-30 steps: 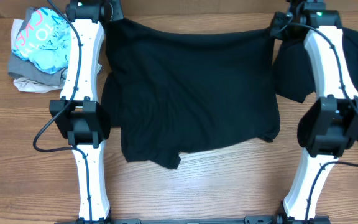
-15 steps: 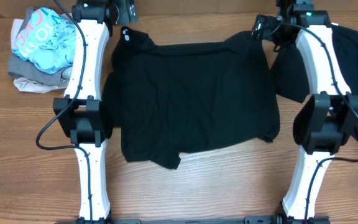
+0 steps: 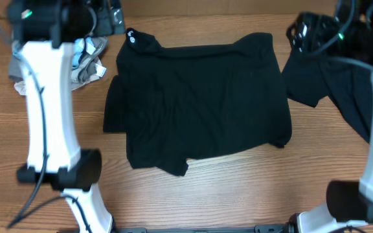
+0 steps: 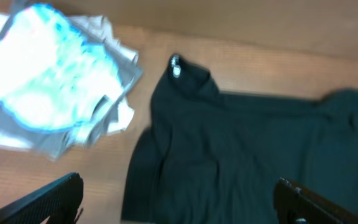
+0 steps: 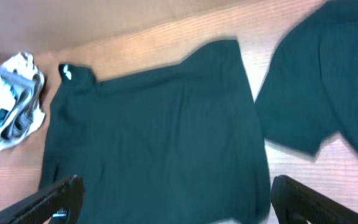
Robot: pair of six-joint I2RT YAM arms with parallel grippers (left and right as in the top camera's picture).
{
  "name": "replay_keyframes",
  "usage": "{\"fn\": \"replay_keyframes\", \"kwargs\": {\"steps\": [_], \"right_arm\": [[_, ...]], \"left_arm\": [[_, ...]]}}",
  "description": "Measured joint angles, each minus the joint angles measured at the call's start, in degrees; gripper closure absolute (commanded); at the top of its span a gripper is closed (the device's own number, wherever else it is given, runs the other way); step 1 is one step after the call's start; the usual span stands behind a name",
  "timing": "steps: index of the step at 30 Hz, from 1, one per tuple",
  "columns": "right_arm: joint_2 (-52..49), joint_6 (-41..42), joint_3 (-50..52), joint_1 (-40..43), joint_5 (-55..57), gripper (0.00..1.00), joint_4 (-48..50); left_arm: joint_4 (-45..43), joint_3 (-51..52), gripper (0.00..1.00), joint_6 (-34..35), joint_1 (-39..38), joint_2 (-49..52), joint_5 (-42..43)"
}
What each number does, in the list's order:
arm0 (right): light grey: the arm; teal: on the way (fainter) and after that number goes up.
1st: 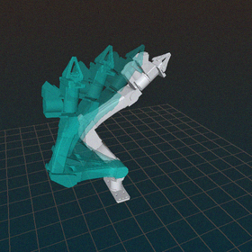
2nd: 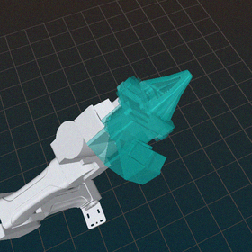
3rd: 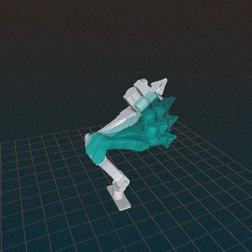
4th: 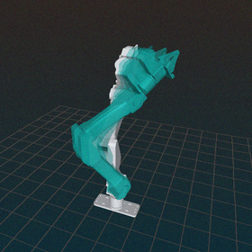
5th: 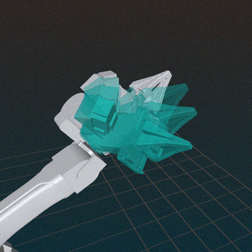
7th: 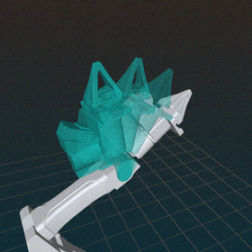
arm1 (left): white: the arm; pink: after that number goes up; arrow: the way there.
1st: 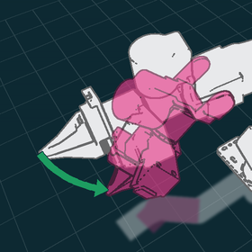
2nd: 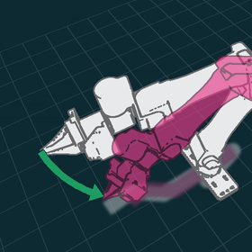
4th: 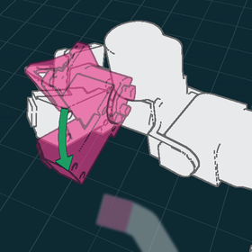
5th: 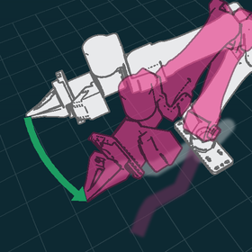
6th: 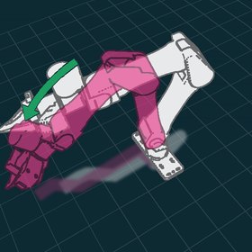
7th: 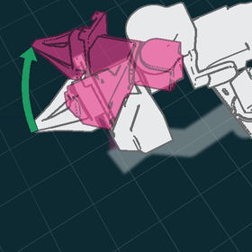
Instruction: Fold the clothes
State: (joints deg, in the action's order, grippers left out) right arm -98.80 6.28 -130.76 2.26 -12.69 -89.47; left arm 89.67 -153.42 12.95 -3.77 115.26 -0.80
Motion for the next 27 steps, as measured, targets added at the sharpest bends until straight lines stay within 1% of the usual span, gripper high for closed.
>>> {"fn": "replay_keyframes", "kwargs": {"steps": [4, 6, 11, 14, 16, 18, 19, 21, 23, 24, 25, 27], "right_arm": [[1.2, 2.4, 0.0, 0.0, 0.9, 0.0, -5.4], [1.2, 4.0, 0.1, 0.0, 2.2, 0.0, -7.3], [2.5, 6.8, 0.6, 0.0, 4.1, 0.0, -7.6], [5.7, 8.5, 2.2, 0.0, 4.3, 0.0, -7.6], [10.2, 10.1, 4.9, 0.0, 4.4, 0.0, -7.7], [15.0, 11.4, 8.3, 0.0, 4.5, 0.0, -7.7], [19.6, 12.9, 12.1, 0.0, 4.6, 0.0, -7.6], [22.4, 13.7, 15.3, 0.0, 4.6, 0.0, -7.3], [27.2, 15.2, 23.9, 0.0, 4.9, 0.0, -7.9], [28.2, 16.3, 29.2, 0.0, 5.7, 0.0, -7.9], [28.2, 16.7, 34.2, 0.0, 5.7, 0.0, -4.5], [27.7, 17.2, 41.6, 0.0, 5.5, 0.0, -1.3]], "left_arm": [[6.6, -0.4, 0.0, 0.0, 0.0, -3.9, 0.0], [7.0, -0.3, 0.0, 0.0, 0.0, -4.0, 0.5], [7.1, 1.0, 0.0, 0.0, -0.4, -3.7, 3.6], [7.0, 2.9, 0.0, 0.0, -1.7, -4.6, 3.8], [7.0, 6.0, 0.0, 0.5, -3.0, -6.2, 2.8], [6.9, 10.0, 0.0, 1.2, -3.8, -8.9, 1.4], [7.0, 12.3, 0.0, 1.8, -4.1, -10.8, 0.9], [7.0, 17.4, 0.0, 2.9, -4.1, -14.9, 0.0], [7.2, 22.7, 0.0, 4.0, -4.1, -19.1, -0.8], [7.4, 27.5, 0.0, 5.2, -4.1, -22.2, -1.5], [6.1, 30.9, 0.0, 5.6, -4.1, -23.1, -1.6], [4.9, 40.8, 0.0, 6.7, -4.1, -23.8, -1.8]]}}
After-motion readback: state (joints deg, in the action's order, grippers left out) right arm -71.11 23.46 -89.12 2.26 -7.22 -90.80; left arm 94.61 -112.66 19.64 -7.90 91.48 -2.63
